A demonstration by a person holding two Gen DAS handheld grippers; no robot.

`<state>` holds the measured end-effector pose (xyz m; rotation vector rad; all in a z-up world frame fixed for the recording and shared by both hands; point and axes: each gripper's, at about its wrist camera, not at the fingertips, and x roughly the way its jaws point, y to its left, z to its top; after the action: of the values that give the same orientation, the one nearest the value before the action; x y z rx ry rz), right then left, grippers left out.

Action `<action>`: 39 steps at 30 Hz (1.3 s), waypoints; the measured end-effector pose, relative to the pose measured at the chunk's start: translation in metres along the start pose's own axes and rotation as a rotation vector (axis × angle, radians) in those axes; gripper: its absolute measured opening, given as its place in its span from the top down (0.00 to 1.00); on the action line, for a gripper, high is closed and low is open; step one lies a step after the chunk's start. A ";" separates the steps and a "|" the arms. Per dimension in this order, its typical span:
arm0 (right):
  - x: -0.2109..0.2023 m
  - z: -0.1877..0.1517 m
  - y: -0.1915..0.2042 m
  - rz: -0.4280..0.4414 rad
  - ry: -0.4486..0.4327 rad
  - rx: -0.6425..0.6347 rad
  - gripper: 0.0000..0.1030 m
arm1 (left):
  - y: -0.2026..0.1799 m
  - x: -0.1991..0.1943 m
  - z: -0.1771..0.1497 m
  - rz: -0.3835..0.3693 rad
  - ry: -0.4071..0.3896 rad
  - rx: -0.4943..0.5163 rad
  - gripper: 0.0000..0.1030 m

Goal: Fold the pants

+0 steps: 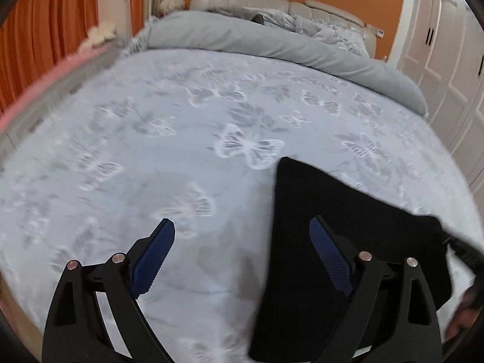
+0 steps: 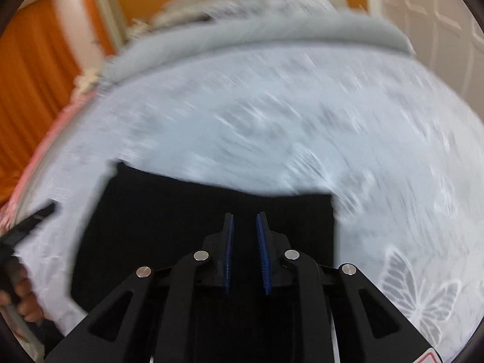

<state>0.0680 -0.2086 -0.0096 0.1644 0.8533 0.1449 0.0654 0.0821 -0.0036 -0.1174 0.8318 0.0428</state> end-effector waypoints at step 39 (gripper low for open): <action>0.050 -0.008 0.158 0.148 0.093 -0.219 0.81 | 0.057 -0.011 -0.018 0.220 0.014 0.078 0.14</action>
<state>0.0850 -0.0440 -0.0195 0.0156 0.9111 0.3854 0.0400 0.1369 -0.0121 0.0480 0.8563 0.2166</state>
